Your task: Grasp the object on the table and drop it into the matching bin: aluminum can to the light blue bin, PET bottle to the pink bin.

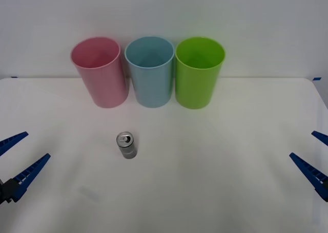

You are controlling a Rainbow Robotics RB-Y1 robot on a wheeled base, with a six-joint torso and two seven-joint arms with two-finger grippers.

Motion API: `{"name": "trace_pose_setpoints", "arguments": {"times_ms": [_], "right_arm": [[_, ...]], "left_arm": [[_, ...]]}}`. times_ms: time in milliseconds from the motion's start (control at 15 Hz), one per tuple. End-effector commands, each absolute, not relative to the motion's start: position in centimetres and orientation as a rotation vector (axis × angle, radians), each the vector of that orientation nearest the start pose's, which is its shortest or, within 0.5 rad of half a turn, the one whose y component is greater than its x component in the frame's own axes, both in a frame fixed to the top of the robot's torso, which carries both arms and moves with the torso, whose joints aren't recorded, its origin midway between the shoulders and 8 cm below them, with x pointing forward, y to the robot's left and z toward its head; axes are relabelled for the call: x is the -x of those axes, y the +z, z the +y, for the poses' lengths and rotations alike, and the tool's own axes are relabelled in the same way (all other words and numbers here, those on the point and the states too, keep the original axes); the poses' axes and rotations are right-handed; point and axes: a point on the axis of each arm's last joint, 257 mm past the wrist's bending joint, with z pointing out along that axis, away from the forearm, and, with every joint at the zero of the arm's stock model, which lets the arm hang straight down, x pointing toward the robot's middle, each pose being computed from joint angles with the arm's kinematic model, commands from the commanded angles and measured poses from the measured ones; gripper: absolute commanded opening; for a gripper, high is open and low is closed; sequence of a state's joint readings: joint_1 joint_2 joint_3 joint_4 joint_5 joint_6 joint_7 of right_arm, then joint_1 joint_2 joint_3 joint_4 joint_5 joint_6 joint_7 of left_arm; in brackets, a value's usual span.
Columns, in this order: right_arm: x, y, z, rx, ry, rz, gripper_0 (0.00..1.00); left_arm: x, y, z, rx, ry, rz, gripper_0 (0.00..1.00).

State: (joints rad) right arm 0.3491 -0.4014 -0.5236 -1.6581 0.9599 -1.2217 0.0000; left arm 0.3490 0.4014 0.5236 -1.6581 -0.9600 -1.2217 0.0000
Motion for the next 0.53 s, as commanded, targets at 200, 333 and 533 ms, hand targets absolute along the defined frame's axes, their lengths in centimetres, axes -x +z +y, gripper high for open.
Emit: {"name": "trace_pose_setpoints", "arguments": {"times_ms": [200,333,533], "right_arm": [[-34.2,-16.9,-33.0,0.465,0.567,1.441,1.00],[-34.2,-16.9,-33.0,0.465,0.567,1.441,1.00],[-34.2,-16.9,-33.0,0.465,0.567,1.441,1.00]], "left_arm": [[-34.4,-16.7,32.4,-0.460,-0.571,1.423,1.00],[-34.4,-15.9,31.8,-0.478,-0.545,1.420,1.00],[-33.8,-16.2,32.1,-0.487,-0.524,1.434,1.00]]}}
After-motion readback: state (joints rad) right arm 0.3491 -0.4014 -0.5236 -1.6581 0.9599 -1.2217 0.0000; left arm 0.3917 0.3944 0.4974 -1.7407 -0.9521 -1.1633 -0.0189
